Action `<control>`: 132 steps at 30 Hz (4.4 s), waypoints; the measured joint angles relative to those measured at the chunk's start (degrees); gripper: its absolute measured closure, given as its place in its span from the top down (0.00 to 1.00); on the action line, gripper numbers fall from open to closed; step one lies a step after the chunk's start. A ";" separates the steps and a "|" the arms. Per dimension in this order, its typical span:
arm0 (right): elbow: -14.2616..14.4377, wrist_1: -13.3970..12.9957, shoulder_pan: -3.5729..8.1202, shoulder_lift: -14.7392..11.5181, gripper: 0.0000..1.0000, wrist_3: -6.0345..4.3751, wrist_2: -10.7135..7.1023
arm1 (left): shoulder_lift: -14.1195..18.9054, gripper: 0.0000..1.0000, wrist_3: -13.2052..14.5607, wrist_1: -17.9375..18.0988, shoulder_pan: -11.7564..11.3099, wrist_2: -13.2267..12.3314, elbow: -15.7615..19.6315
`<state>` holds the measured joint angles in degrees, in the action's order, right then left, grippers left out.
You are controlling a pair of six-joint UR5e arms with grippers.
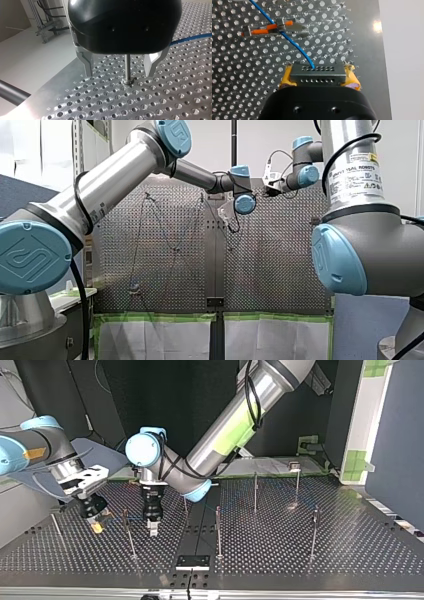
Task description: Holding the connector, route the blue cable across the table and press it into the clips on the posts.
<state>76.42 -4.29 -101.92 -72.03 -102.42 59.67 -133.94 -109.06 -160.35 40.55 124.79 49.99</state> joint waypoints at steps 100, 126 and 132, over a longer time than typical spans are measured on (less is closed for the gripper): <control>0.00 0.00 0.00 0.00 0.00 0.00 0.00 | 5.08 1.00 -0.58 -4.78 4.11 3.98 3.86; 0.00 0.00 0.00 0.00 0.00 0.00 0.01 | 7.69 1.00 -5.07 2.26 -3.47 -7.64 14.55; 0.00 0.00 0.00 0.00 0.00 0.00 0.00 | 8.84 1.00 -2.57 0.62 -0.77 -10.80 17.71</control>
<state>76.42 -4.29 -101.92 -72.03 -102.42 59.67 -125.10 -111.63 -159.73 39.78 113.99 67.70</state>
